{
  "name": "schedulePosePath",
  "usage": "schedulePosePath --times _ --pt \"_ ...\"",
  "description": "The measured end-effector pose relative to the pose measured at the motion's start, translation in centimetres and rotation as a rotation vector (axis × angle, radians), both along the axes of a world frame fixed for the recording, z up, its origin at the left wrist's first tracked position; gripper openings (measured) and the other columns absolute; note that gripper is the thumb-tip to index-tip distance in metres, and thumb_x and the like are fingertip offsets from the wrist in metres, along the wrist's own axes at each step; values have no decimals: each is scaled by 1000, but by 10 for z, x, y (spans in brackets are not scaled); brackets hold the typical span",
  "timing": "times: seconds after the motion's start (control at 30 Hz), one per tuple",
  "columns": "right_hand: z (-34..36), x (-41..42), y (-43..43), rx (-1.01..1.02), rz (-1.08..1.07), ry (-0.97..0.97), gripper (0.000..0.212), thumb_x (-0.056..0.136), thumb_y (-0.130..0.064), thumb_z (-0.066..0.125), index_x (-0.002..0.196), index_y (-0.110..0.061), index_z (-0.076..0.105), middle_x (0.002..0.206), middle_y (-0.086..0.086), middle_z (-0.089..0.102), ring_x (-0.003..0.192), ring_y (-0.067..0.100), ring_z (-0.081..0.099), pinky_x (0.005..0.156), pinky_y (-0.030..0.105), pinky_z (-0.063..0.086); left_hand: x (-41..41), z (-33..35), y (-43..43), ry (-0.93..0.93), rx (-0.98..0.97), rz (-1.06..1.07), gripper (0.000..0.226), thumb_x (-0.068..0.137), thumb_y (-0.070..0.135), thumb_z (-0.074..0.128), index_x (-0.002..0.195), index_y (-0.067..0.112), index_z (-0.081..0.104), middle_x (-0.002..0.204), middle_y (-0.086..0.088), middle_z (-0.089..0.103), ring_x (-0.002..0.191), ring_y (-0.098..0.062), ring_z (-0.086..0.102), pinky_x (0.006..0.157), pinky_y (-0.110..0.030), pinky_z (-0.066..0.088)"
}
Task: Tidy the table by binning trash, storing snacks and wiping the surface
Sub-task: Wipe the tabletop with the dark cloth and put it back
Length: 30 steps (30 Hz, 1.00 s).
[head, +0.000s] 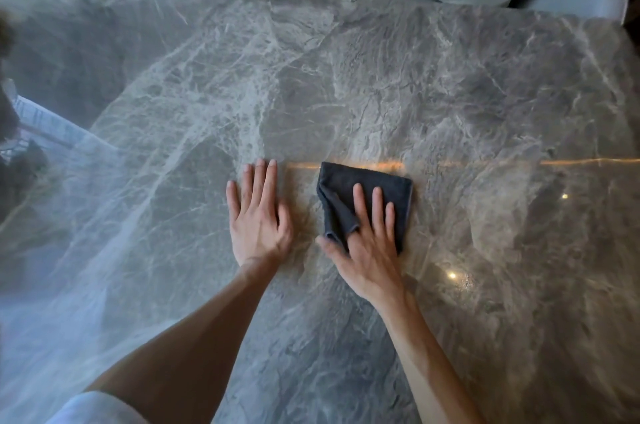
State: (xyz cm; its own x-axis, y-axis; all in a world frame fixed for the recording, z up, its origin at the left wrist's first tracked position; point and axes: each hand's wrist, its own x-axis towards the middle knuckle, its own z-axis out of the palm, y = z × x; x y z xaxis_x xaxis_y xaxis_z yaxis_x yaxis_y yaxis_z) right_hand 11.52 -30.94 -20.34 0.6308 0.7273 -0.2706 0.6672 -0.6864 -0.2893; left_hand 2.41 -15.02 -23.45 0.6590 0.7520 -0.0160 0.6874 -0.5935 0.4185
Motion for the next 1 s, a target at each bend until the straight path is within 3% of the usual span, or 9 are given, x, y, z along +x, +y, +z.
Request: schedulePosePath --times 0.07,0.17,0.23,0.33,0.5,0.73,0.9,1.0 --pt "5 1 1 -39 36 60 82 79 -85 11 150 -48 -7 161 0 -22 145 25 -32 120 50 -15 -1 0 0 2 -5 0 66 91 28 29 155 28 14 163 6 15 152 -10 4 125 -42 1" --pt "9 7 7 114 -95 158 70 82 -85 11 145 -58 -4 163 -4 -15 147 22 -29 119 53 -14 0 -1 0 10 -1 -4 67 90 29 28 155 28 13 164 6 14 152 -10 3 124 -43 1" --pt "5 8 19 150 -286 80 64 87 -79 9 147 -57 2 165 -1 -4 150 32 -14 119 56 -7 1 -1 0 12 -3 -5 67 89 30 28 155 28 13 164 5 13 152 -11 2 124 -44 2" --pt "-9 -4 42 -17 -418 -149 64 91 -72 19 150 -47 15 163 13 9 148 45 2 116 64 5 1 0 0 24 -2 -5 67 90 29 27 155 28 12 164 4 13 152 -11 3 124 -45 3" --pt "-33 -8 53 22 -428 -335 62 92 -70 30 149 -45 23 160 18 19 146 50 9 113 68 12 1 -1 -1 27 -4 -4 67 90 30 28 155 27 12 164 5 12 152 -10 0 124 -45 2" --pt "-32 -4 16 31 -191 -345 61 91 -70 30 148 -52 17 163 8 17 149 42 7 116 63 13 0 -2 3 84 1 -16 74 84 29 30 155 27 11 164 6 9 152 -11 0 124 -48 6" --pt "-31 40 34 -8 -392 -362 58 93 -68 29 148 -48 24 162 10 20 148 45 11 115 65 12 4 -1 1 85 5 -9 72 86 30 30 155 27 10 164 6 9 152 -11 0 124 -46 2" --pt "-31 39 67 26 -399 -329 58 94 -67 27 148 -47 23 162 11 19 148 45 8 115 65 10 4 -1 1 71 -6 1 68 90 31 29 155 28 11 164 7 10 152 -10 1 124 -45 3"
